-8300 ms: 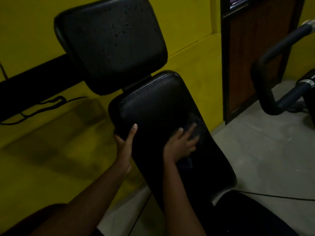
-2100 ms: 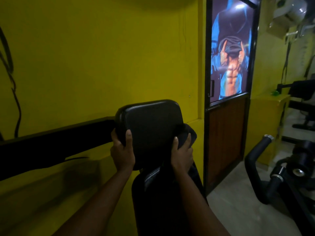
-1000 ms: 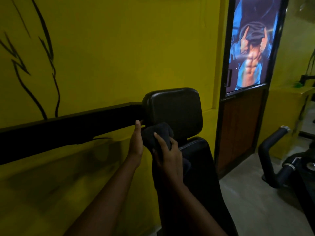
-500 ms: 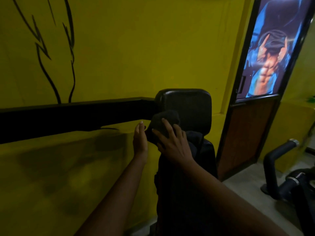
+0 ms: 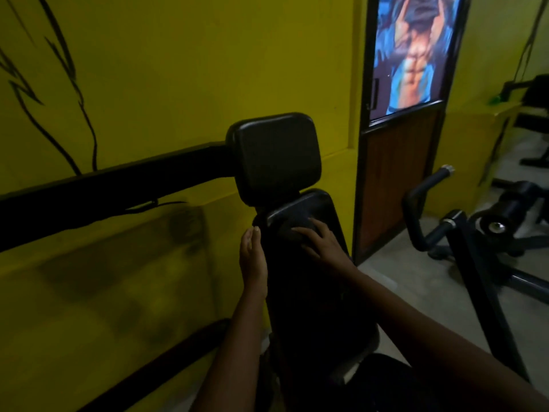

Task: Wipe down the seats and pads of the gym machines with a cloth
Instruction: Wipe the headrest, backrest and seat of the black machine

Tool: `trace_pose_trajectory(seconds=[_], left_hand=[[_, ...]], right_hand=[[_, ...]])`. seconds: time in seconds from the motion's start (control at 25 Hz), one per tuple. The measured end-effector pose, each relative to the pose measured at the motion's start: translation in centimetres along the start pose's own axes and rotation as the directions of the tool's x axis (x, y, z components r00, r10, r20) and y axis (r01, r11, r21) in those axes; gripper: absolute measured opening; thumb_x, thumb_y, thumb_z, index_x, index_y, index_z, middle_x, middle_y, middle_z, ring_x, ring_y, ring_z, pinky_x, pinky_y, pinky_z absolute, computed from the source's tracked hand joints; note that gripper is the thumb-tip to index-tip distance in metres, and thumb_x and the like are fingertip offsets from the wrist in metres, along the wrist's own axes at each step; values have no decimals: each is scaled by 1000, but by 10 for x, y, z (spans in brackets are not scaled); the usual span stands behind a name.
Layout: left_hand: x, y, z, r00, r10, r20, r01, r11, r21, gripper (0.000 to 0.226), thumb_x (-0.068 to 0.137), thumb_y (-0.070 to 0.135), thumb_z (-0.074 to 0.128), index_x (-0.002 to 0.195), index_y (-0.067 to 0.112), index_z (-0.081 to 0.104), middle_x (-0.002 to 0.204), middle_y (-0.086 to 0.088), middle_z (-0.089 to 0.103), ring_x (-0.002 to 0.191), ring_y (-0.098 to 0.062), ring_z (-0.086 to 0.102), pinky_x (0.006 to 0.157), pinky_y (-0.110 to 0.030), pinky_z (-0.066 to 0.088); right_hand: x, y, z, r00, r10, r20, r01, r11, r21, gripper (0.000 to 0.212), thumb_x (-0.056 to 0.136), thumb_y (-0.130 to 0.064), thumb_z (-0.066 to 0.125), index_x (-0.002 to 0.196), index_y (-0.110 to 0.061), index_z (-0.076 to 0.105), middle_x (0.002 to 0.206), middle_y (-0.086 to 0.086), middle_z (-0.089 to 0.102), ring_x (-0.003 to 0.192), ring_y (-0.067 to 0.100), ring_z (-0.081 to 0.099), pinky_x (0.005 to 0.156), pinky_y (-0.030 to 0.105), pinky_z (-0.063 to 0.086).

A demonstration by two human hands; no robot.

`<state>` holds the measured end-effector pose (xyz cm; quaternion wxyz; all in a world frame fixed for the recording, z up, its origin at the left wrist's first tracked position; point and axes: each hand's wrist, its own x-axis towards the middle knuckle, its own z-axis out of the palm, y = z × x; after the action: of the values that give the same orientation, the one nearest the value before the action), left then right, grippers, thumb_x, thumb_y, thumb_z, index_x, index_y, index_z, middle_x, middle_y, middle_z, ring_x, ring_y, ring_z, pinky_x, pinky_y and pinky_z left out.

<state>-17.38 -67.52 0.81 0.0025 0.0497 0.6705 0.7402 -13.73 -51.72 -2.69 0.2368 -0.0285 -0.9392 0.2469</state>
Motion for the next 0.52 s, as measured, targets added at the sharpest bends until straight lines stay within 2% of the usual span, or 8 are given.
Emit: trace_pose_trajectory(seconds=[0.08, 0.16, 0.28, 0.4, 0.52], left_hand=[[-30, -14, 9, 1000, -24, 15, 24, 999, -22, 44, 99, 32, 39, 139, 13, 41, 143, -8, 44, 131, -24, 42, 102, -32, 37], [-61, -31, 20, 997, -72, 0, 72, 997, -6, 44, 99, 35, 39, 138, 15, 42, 143, -7, 44, 131, -24, 42, 107, -39, 37], [-113, -64, 38, 986, -162, -42, 164, 986, 40, 43, 98, 36, 39, 137, 17, 43, 143, -6, 44, 130, -23, 43, 108, -41, 36], [-170, -104, 53, 962, -270, -31, 272, 957, 99, 42, 98, 37, 39, 136, 19, 43, 142, -3, 44, 131, -23, 42, 109, -42, 35], [-225, -153, 60, 913, -408, -21, 408, 909, 80, 42, 100, 31, 37, 138, 12, 41, 142, -6, 43, 132, -25, 40, 108, -39, 34]], right_hand=[[-30, 7, -11, 1000, 20, -7, -19, 994, 112, 45, 93, -32, 46, 137, -23, 44, 148, 14, 25, 134, 33, 30, 107, 38, 29], [-60, 15, -23, 999, 41, -8, -39, 983, 181, 41, 94, -26, 48, 135, -19, 46, 144, 16, 29, 132, 32, 33, 105, 32, 29], [-111, 34, -39, 998, 61, 32, -67, 969, 238, 39, 96, -19, 49, 135, -18, 45, 142, 16, 31, 130, 31, 35, 105, 33, 30], [-169, 70, -40, 988, 78, 131, -105, 970, 218, 39, 96, -21, 49, 135, -20, 45, 142, 16, 31, 130, 32, 35, 105, 40, 34], [-232, 116, -31, 953, 124, 275, -171, 973, 155, 40, 96, -24, 49, 135, -22, 45, 145, 14, 29, 129, 34, 35, 103, 43, 37]])
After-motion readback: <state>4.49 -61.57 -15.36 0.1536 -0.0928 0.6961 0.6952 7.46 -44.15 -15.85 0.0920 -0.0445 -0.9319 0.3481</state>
